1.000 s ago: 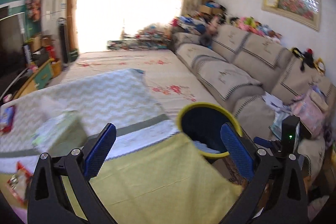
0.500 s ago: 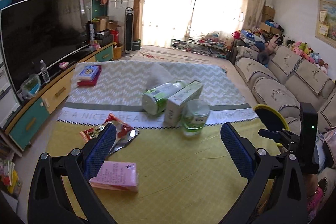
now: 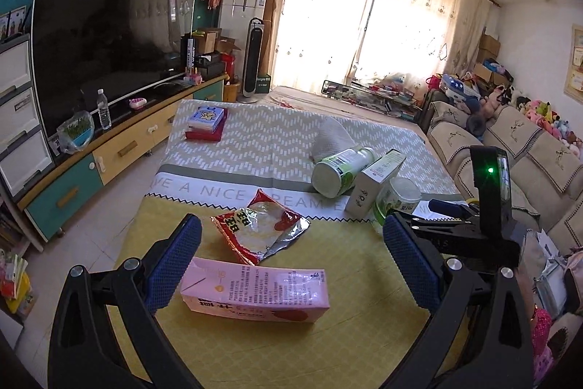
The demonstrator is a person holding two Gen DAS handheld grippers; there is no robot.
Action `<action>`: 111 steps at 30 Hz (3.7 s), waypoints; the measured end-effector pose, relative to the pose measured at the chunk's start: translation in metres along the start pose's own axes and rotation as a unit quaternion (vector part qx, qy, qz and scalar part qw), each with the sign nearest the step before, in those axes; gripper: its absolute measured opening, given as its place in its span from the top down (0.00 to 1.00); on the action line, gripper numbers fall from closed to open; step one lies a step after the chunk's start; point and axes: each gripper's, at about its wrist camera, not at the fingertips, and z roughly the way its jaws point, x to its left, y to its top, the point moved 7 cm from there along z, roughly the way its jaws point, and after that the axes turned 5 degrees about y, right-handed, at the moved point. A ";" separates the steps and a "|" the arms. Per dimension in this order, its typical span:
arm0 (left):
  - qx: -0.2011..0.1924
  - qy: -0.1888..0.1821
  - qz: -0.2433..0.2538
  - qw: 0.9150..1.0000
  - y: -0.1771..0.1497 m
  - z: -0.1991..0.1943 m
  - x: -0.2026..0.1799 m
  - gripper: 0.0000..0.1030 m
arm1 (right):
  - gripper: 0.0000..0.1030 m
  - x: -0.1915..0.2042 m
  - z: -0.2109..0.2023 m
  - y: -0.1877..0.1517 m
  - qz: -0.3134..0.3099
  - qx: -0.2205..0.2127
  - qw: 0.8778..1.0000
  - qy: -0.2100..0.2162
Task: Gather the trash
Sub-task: 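Move the right tool to the clear plastic cup and grasp it, then carry the plastic cup over the yellow bin and open the right tool, then grasp the pink carton on the table with the left tool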
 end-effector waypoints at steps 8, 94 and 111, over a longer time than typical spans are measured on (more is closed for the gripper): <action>0.009 -0.018 -0.007 1.000 -0.005 0.008 0.006 0.05 | 0.33 -0.003 0.024 0.001 0.015 0.019 1.000 -0.010; 0.095 0.018 0.066 0.993 -0.047 0.034 -0.035 0.05 | 0.33 -0.272 -0.126 -0.091 0.254 -0.095 0.950 -0.158; 0.091 0.046 0.048 0.994 -0.048 0.042 0.052 0.05 | 0.33 -0.247 -0.110 -0.080 0.228 -0.080 0.961 -0.134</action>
